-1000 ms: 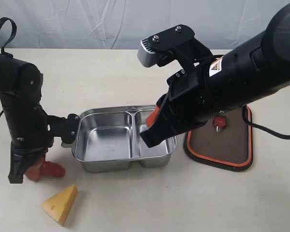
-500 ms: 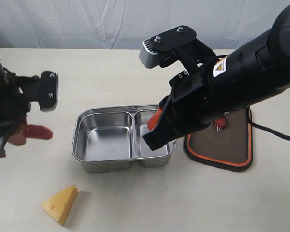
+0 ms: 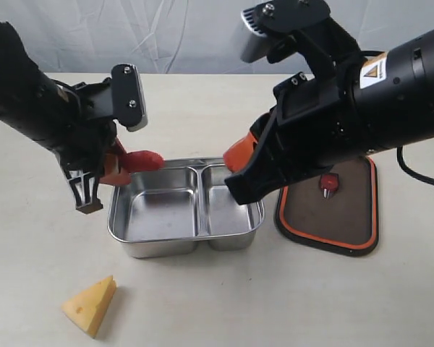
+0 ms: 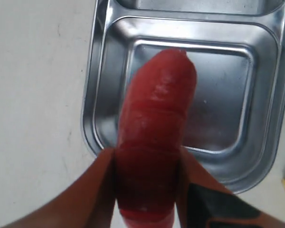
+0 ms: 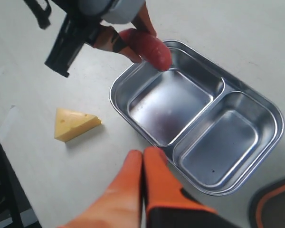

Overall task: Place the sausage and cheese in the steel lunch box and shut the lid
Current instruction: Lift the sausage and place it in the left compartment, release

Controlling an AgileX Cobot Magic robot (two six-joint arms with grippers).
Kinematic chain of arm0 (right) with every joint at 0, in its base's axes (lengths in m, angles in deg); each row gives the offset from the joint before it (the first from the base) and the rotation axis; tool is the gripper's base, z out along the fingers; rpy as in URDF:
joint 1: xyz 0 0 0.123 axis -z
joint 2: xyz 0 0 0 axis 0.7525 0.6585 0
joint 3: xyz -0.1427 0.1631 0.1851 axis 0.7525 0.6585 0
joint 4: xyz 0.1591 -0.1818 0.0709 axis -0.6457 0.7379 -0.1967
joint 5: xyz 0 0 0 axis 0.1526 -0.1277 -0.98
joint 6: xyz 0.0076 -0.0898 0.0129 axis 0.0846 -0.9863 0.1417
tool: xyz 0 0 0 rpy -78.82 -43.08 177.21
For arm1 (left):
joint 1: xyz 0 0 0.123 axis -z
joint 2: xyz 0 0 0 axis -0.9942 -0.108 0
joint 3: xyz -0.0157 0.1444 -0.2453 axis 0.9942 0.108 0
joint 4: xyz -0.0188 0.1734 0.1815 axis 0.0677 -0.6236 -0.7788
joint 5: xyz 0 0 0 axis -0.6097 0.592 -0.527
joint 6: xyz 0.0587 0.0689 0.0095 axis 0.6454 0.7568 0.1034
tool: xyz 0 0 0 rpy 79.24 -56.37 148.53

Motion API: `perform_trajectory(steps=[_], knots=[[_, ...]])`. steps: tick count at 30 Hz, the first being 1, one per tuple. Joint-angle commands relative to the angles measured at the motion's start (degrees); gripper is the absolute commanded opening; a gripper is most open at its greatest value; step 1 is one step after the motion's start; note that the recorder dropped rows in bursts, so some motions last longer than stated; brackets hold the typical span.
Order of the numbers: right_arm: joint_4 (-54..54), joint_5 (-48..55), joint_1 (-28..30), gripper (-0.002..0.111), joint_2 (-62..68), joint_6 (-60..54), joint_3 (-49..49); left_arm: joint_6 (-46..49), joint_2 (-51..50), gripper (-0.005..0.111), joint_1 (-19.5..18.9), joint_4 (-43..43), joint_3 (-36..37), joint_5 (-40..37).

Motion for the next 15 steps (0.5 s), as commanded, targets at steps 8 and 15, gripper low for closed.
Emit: perform_trajectory(steps=[8, 15], knots=[[1.2, -0.7, 0.2, -0.001, -0.9, 1.2, -0.1, 0.4, -4.6, 0.013, 0.4, 8.7, -0.2, 6.6], [3.2, -1.0, 0.2, -0.001, -0.9, 3.5, -0.1, 0.4, -4.6, 0.06, 0.4, 11.5, -0.2, 5.7]])
